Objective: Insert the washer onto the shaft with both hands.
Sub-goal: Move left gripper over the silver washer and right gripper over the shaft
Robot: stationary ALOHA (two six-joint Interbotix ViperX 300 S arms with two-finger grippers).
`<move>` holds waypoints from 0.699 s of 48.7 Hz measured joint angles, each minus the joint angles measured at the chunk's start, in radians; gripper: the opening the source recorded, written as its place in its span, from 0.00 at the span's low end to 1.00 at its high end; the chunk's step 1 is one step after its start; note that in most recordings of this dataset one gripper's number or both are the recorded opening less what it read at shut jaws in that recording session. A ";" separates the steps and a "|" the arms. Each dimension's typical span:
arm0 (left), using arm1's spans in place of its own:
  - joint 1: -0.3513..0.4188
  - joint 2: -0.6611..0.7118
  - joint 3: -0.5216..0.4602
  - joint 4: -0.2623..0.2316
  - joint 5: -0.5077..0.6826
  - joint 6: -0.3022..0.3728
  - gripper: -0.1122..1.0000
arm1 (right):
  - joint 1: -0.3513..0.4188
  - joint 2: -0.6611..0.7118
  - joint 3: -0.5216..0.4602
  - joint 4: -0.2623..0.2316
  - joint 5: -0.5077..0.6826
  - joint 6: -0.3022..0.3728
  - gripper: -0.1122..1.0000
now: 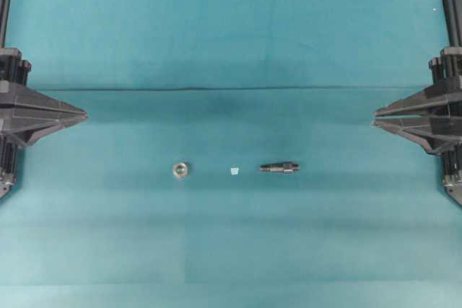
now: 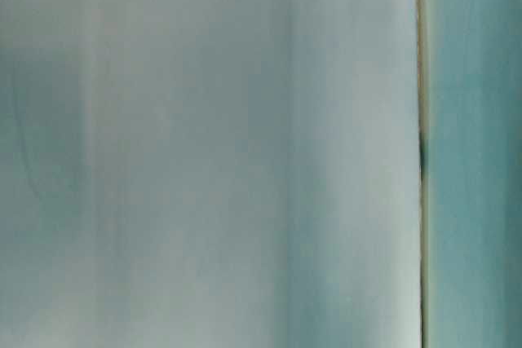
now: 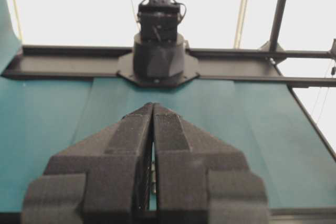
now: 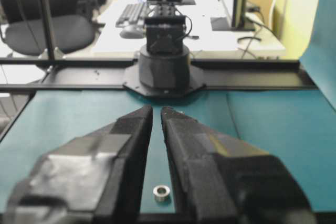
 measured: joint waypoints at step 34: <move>0.003 0.321 -0.281 0.011 0.503 -0.054 0.12 | -0.028 0.067 -0.138 0.044 0.551 0.034 0.01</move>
